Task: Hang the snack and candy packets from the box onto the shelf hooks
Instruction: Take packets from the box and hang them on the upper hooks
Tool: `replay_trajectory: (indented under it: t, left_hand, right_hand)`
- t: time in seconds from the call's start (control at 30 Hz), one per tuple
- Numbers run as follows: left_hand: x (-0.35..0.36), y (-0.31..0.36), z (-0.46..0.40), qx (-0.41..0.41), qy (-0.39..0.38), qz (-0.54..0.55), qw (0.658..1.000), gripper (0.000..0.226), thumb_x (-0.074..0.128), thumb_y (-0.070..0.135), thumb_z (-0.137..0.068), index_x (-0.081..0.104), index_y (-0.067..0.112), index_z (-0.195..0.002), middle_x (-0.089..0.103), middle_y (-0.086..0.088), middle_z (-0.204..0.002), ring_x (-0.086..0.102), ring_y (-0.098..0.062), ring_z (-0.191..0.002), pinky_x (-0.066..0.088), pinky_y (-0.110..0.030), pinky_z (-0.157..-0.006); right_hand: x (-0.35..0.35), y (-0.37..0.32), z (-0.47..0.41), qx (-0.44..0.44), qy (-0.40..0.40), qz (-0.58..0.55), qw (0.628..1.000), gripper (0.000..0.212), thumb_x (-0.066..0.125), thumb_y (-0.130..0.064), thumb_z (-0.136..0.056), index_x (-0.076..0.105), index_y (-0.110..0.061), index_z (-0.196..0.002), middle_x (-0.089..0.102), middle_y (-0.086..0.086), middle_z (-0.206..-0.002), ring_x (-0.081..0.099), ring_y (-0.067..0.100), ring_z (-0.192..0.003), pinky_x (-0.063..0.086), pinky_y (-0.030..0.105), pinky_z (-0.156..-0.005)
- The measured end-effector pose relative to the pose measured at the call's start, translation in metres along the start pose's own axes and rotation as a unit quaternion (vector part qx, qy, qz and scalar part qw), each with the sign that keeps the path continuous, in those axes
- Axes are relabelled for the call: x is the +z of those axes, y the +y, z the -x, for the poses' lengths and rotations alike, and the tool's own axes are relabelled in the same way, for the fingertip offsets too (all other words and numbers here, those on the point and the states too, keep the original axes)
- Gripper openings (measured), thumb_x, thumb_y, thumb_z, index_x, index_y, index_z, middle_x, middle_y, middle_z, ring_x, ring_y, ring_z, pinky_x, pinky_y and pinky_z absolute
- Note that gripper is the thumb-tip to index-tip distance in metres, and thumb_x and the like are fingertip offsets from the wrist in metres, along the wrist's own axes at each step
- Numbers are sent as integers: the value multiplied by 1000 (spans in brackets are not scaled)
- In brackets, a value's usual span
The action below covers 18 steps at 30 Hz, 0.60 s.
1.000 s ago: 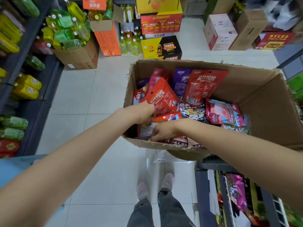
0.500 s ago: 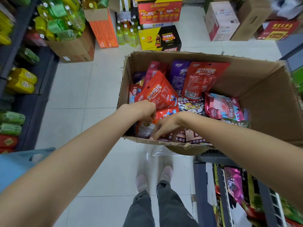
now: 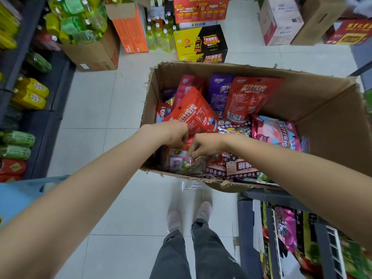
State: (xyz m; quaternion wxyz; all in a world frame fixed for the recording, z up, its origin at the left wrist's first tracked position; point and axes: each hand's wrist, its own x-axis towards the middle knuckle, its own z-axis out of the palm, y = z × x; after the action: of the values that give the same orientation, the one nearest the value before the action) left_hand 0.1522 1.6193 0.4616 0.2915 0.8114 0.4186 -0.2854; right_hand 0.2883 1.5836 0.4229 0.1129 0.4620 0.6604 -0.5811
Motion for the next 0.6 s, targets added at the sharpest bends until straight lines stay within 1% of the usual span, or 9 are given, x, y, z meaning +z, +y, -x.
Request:
replay_trajectory:
  t: [0.03, 0.1, 0.17, 0.23, 0.27, 0.33, 0.43, 0.53, 0.6]
  left_hand:
    - [-1, 0, 1, 3, 2, 3, 1000, 17, 60, 20, -90, 68, 14, -104, 64, -6, -108, 57, -21, -93, 47, -27, -76]
    - [-5, -1, 4, 7, 12, 7, 1000, 17, 61, 19, -89, 69, 13, -103, 64, -5, -104, 56, -18, -88, 45, -26, -73]
    - [-9, -2, 7, 10, 25, 17, 999, 17, 60, 19, -90, 69, 13, -103, 64, -4, -104, 55, -17, -89, 44, -25, -73]
    - [-13, -3, 11, 18, 31, 38, 999, 17, 57, 19, -91, 69, 13, -102, 64, -3, -104, 57, -17, -93, 43, -24, -74]
    - [-15, -3, 13, 22, 38, 53, 998, 17, 56, 20, -92, 69, 13, -100, 66, -3, -103, 58, -16, -92, 43, -24, -75]
    - [-19, -1, 16, 32, 64, 75, 995, 17, 56, 23, -93, 70, 14, -96, 68, -4, -101, 57, -14, -88, 41, -24, -73]
    - [-25, 9, 17, 48, 112, 73, 990, 20, 57, 25, -93, 71, 12, -97, 69, -7, -98, 59, -17, -89, 37, -22, -71]
    - [-31, 17, 23, 63, 146, 78, 984, 19, 57, 23, -93, 70, 11, -97, 67, -5, -90, 58, -16, -87, 34, -22, -68]
    - [-33, 20, 30, 72, 182, 93, 976, 18, 59, 25, -92, 71, 12, -94, 63, 0, -83, 54, -10, -80, 34, -21, -67]
  right_hand:
    - [-2, 2, 2, -2, 14, -9, 1000, 18, 57, -11, -92, 72, -3, -97, 66, -16, -61, 52, -3, -47, 49, 26, -58]
    - [-7, 6, 8, -1, 50, -48, 998, 18, 57, -9, -92, 72, 0, -94, 73, 4, -89, 59, 0, -61, 53, 26, -59]
    - [-17, 11, 17, 1, 80, -108, 991, 19, 59, -11, -91, 75, -6, -81, 71, 14, -97, 64, 13, -77, 59, 32, -70]
    - [-28, 14, 29, 2, 96, -141, 985, 19, 67, -23, -86, 76, -18, -71, 71, 13, -87, 64, 16, -79, 57, 33, -78]
    - [-32, 14, 35, 4, 99, -143, 985, 14, 72, -29, -82, 78, -19, -74, 72, 14, -87, 63, 14, -79, 55, 31, -77]
    - [-35, 14, 41, 11, 113, -94, 989, 22, 78, -35, -73, 78, -15, -82, 72, 10, -85, 61, 12, -77, 49, 27, -73]
    - [-32, 15, 41, 19, 206, -7, 978, 27, 83, -33, -67, 68, -14, -79, 62, -5, -73, 56, 11, -73, 41, 21, -59]
    - [-31, 15, 52, 2, 278, -30, 960, 43, 84, -29, -68, 62, -16, -103, 57, -9, -93, 56, 9, -85, 42, 20, -64]
    - [-33, 15, 64, -13, 284, -31, 958, 30, 79, -28, -74, 66, -17, -99, 60, -11, -87, 56, 6, -82, 40, 17, -62]
